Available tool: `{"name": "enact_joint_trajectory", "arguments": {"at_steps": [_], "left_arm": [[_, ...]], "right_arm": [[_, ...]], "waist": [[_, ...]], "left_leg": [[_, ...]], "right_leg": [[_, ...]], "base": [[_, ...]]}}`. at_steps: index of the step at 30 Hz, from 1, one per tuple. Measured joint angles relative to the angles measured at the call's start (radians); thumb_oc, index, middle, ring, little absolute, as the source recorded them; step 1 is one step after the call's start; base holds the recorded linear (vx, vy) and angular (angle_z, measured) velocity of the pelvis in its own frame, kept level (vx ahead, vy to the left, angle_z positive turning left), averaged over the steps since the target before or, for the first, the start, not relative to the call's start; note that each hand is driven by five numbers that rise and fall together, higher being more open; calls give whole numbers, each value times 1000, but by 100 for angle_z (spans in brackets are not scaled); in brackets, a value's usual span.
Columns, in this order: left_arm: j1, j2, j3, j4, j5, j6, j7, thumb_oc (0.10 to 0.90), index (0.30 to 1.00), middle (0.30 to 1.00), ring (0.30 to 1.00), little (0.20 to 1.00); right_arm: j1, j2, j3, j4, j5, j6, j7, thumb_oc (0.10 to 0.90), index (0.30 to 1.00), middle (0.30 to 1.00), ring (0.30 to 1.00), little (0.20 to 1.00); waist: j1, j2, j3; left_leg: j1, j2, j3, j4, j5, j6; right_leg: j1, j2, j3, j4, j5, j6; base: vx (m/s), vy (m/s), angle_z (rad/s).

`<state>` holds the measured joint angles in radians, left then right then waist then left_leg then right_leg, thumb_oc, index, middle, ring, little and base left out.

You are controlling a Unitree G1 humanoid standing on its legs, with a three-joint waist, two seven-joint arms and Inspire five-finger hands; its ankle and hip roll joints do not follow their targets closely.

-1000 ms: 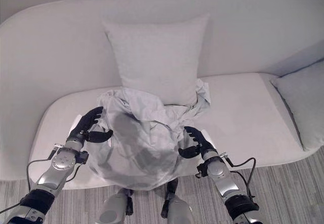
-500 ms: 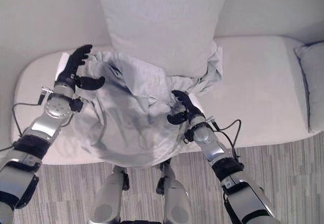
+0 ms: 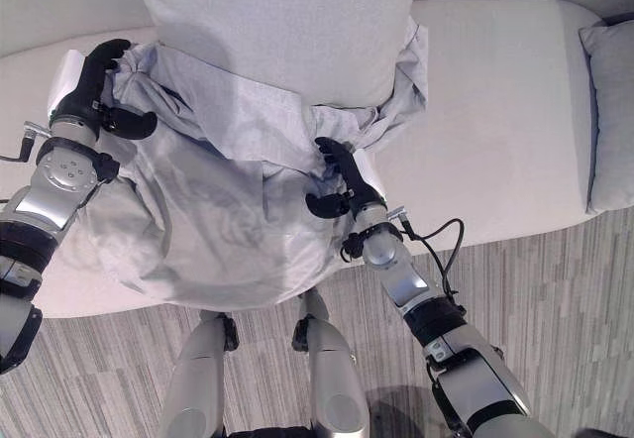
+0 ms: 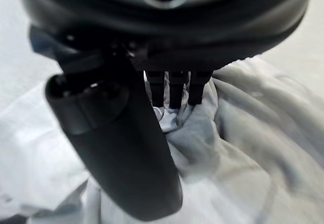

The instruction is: Hang the clothes on the sofa on the clothes rack.

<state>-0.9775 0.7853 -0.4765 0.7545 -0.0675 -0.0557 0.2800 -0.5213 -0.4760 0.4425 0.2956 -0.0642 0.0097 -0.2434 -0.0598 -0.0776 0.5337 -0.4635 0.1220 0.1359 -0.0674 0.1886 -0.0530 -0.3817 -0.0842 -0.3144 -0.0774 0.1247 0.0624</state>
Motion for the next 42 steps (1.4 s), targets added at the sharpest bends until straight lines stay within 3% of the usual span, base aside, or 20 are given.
{"name": "enact_joint_trajectory", "arguments": {"at_steps": [1, 2, 5, 6, 7, 8, 16, 25, 29, 32, 36, 37, 39, 40, 42], "left_arm": [[2, -1, 0, -2, 0, 0, 0, 717, 775, 775, 775, 775], [7, -1, 0, -11, 0, 1, 0, 400, 300, 300, 300, 300], [10, -1, 0, -22, 6, 1, 2, 400, 300, 300, 300, 300], [11, -1, 0, -21, 12, 2, 4, 400, 300, 300, 300, 300], [11, -1, 0, -21, 33, 4, 5, 400, 300, 300, 300, 300], [16, -4, 0, -22, 74, 8, 8, 400, 300, 300, 300, 300], [37, -9, 3, -30, 118, 21, 33, 400, 300, 300, 300, 300], [176, 19, 76, -239, 116, 37, 46, 400, 300, 300, 300, 300], [224, 28, 152, -327, 115, 37, 61, 400, 300, 300, 300, 300], [358, 33, 229, -438, 114, 39, 63, 400, 300, 300, 300, 300], [566, 30, 388, -674, 114, 52, 69, 400, 300, 300, 300, 300], [667, 15, 479, -810, 116, 19, 92, 400, 300, 300, 300, 300], [714, -21, 587, -908, 118, 16, 95, 400, 300, 300, 300, 300], [722, -58, 620, -918, 125, -11, 120, 400, 300, 300, 300, 300], [747, -63, 649, -930, 157, -11, 122, 400, 300, 300, 300, 300]], "right_arm": [[28, -1, 0, -8, -11, 2, 3, 800, 900, 900, 900, 900], [55, -1, -6, -26, -12, 3, 4, 800, 900, 900, 900, 900], [117, -2, -19, -48, -63, 2, 21, 800, 900, 900, 900, 900], [128, -2, -18, -49, -85, 3, 24, 590, 585, 585, 585, 585], [135, -2, -18, -48, -91, 6, 32, 416, 324, 324, 324, 324], [156, -3, -19, -49, -140, 4, 39, 400, 300, 300, 300, 300], [251, -3, -33, -24, -168, 44, 45, 400, 300, 300, 300, 300], [268, -4, -135, -20, -164, 47, 39, 400, 300, 300, 300, 300], [263, -4, -177, -32, -156, 45, 30, 400, 300, 300, 300, 300], [238, -8, -186, -38, -136, 46, 31, 400, 300, 300, 300, 300], [216, -176, -193, -231, -129, 52, 45, 400, 300, 300, 300, 300], [184, -263, -241, -329, -180, 18, 36, 400, 300, 300, 300, 300], [88, -330, -265, -391, -207, 12, 42, 400, 300, 300, 300, 300], [40, -351, -283, -404, -232, -24, 37, 400, 300, 300, 300, 300], [2, -353, -289, -430, -248, -37, 42, 400, 300, 300, 300, 300]], "waist": [[-5, -3, 0], [-6, -5, 0], [-11, -13, -1], [-13, -15, 0], [-19, -17, 0], [-27, -21, -1], [-30, -24, -1], [5, -23, -1], [21, -20, 0], [46, -9, 2], [89, 41, -1], [111, 66, -55], [144, 100, -79], [163, 124, -117], [216, 148, -203]], "left_leg": [[0, 0, 0, -1, 0, 0], [1, 0, 1, -1, 0, 0], [1, 0, 0, 1, 0, 0], [1, 0, 0, 1, 0, 0], [1, 0, -1, 1, 0, 0], [2, 0, -3, 3, 0, 0], [2, 0, -3, 3, 7, 3], [79, 0, -9, 2, 12, 1], [95, 0, -16, 0, 20, 0], [184, -13, -8, -18, 20, 0], [310, -20, -5, -23, -15, -29], [364, -24, -17, -23, -15, -22], [394, -30, -28, -22, -22, -20], [401, -32, -45, -22, -23, -21], [404, -32, -66, -20, -28, -29]], "right_leg": [[-1, 0, 0, 0, 0, 0], [-1, 0, 0, 0, 0, 0], [0, 0, 0, 1, 0, 0], [0, 0, 0, 3, 0, 0], [0, 0, 0, 5, 0, 0], [0, -1, 0, 8, 0, 0], [0, -1, 1, 11, 1, 1], [81, 0, -1, 10, -1, 1], [91, -2, -5, 25, -1, 1], [169, -10, -1, 26, -3, 3], [306, -19, -4, 3, -7, 8], [376, -19, -18, -14, -20, 16], [416, -13, -35, -13, -26, 13], [434, -14, -48, -13, -37, 15], [456, -8, -71, -13, -51, 15]], "base": [[0, 0, 0], [0, 0, 0], [0, 0, 0], [0, 0, 0], [0, 0, 0], [0, 0, 0], [0, 0, 0], [-32, -29, 2], [-14, -25, 3], [24, -19, -3], [69, -124, 8], [-31, -180, 28], [-13, -162, 31], [-15, -200, 36], [-40, -165, 39]]}}
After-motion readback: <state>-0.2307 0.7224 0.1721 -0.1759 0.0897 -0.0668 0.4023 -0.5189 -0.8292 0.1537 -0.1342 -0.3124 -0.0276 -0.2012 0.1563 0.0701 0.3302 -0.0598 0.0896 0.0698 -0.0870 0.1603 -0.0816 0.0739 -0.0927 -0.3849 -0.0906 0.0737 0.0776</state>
